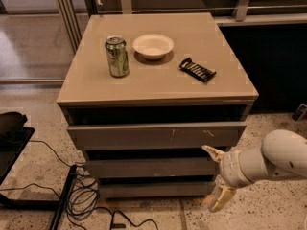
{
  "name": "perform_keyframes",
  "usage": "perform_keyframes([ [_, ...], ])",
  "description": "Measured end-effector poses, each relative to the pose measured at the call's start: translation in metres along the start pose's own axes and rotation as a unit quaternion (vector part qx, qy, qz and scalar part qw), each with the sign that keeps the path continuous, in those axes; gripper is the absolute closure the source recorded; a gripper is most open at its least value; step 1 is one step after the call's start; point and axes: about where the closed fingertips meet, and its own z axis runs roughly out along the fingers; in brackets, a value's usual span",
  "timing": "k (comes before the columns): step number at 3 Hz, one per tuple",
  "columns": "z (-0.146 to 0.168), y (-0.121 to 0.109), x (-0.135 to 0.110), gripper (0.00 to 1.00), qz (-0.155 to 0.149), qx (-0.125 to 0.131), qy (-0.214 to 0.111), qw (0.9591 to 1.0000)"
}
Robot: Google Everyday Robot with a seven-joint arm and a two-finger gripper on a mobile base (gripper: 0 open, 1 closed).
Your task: Open middle drawer
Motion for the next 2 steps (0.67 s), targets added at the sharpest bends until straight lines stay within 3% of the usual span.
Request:
perform_keyframes([
  [1, 0.0524, 0.0212, 0.0199, 0.0, -0.016, -0.002, -0.014, 0.9998],
  [2, 0.0525, 0.0212, 0.0199, 0.0, -0.017, -0.002, -0.014, 0.9998],
])
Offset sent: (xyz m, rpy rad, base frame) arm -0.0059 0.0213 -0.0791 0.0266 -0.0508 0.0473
